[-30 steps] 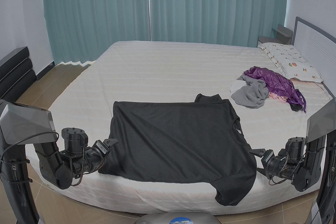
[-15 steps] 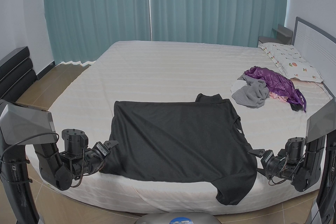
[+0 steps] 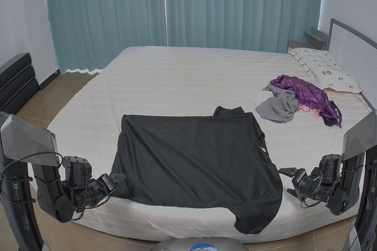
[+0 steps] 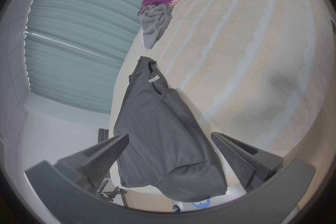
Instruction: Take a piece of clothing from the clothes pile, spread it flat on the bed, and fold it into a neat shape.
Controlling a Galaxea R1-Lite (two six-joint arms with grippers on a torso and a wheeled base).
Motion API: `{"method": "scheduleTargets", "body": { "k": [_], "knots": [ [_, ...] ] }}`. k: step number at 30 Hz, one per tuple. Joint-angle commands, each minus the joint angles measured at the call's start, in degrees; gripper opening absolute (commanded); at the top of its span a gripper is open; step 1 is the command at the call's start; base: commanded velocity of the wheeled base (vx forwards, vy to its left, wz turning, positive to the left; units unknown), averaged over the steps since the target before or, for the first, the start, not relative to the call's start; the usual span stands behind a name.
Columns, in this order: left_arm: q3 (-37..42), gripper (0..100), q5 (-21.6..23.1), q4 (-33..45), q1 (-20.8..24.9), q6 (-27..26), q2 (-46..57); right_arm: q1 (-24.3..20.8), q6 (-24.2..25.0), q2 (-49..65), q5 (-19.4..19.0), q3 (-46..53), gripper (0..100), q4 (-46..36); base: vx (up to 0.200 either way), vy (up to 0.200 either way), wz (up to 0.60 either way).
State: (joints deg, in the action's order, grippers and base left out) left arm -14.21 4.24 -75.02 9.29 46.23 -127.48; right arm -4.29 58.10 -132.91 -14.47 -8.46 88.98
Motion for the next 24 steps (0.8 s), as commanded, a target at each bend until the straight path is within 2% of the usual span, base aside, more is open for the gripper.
{"method": "scheduleTargets", "body": {
  "k": [1, 7, 14, 22, 23, 24],
  "knots": [
    [2.6, 100, -0.1, -0.4, -1.5, -0.2, -0.8, 0.0, 0.0, -0.2, 0.0, 0.0, 100, 0.8, 0.0, 0.0, 0.0],
    [4.7, 100, -3.0, -2.4, -3.0, -0.6, -4.5, 0.0, 0.0, -0.2, 0.0, 0.1, 100, 0.8, 0.0, 0.0, 0.0],
    [4.7, 100, -8.4, -6.1, -1.7, -5.1, -8.7, 0.0, 0.0, -0.2, 0.0, 0.1, 100, 0.8, 0.0, 0.0, 0.0],
    [3.0, 100, -9.3, -7.2, -1.7, -5.7, -9.9, -0.1, 0.0, -0.2, 0.1, 0.1, 100, 0.8, 0.0, 0.0, 0.0],
    [2.8, 0, -9.3, -7.3, -1.6, -5.9, -10.1, -0.1, 0.0, -0.2, 0.1, 0.1, 100, 0.8, 0.0, 0.0, 0.0],
    [2.8, 0, -9.3, -7.3, -1.6, -5.9, -10.2, -0.1, 0.0, -0.2, 0.1, 0.1, 100, 0.8, 0.0, 0.0, 0.0]
  ]
}}
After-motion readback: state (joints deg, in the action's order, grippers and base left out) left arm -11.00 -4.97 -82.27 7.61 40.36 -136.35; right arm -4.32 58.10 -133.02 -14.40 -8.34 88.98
